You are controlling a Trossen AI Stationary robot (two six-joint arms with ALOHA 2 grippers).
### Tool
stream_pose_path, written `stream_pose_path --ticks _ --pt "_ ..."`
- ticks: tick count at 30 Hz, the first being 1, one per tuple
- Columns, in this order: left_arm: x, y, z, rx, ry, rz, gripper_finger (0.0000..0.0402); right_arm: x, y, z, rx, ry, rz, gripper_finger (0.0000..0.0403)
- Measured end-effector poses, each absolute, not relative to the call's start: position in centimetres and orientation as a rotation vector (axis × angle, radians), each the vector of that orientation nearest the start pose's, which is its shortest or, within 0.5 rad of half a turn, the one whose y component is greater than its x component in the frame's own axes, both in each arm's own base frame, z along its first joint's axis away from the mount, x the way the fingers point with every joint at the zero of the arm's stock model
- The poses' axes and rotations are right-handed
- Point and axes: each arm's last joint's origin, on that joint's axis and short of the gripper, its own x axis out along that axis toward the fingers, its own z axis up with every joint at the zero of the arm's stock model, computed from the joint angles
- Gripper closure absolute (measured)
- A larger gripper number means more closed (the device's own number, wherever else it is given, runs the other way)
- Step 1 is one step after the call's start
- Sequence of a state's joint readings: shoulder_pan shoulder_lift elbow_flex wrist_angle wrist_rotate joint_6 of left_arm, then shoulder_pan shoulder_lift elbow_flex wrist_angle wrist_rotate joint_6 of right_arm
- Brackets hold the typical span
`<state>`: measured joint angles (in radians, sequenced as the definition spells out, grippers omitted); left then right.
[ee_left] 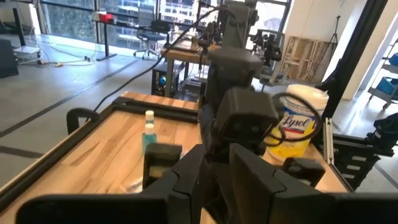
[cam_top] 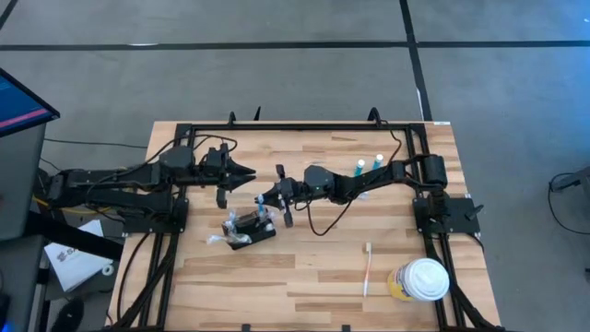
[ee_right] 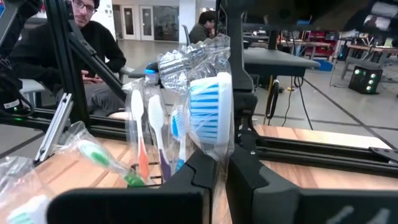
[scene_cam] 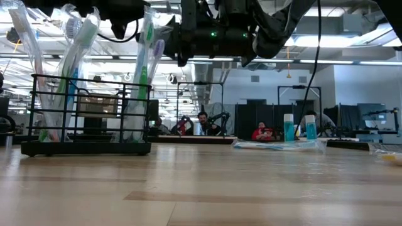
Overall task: Pick & Place toothbrushing station
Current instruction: Put the left blue toothbrush into the top right section of the mesh organizer
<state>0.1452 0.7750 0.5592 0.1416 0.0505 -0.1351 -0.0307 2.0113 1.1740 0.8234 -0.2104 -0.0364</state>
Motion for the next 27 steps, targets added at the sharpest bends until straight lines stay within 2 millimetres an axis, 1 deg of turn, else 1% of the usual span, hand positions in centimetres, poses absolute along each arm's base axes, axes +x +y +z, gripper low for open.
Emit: stream_pose_path --ticks 4,11,20,23,27 --pt "17.84 2.46 28.42 -0.141 0.057 0.099 0.033 43.72 -0.73 19.92 -0.035 0.011 0.181 0.0389" --pt "17.85 2.46 28.52 -0.14 0.045 0.099 0.033 43.72 -0.73 19.93 -0.034 0.01 0.181 0.0366" --pt "17.85 2.47 28.55 -0.14 0.042 0.099 0.033 43.72 -0.5 19.92 -0.035 0.01 0.186 0.0365" --pt "17.85 2.47 28.55 -0.14 0.042 0.1 0.033 43.72 -0.5 19.92 -0.035 0.01 0.186 0.0354" --pt "17.85 2.47 28.55 -0.14 0.042 0.1 0.033 43.72 -0.5 19.93 -0.035 0.01 0.186 0.0327"
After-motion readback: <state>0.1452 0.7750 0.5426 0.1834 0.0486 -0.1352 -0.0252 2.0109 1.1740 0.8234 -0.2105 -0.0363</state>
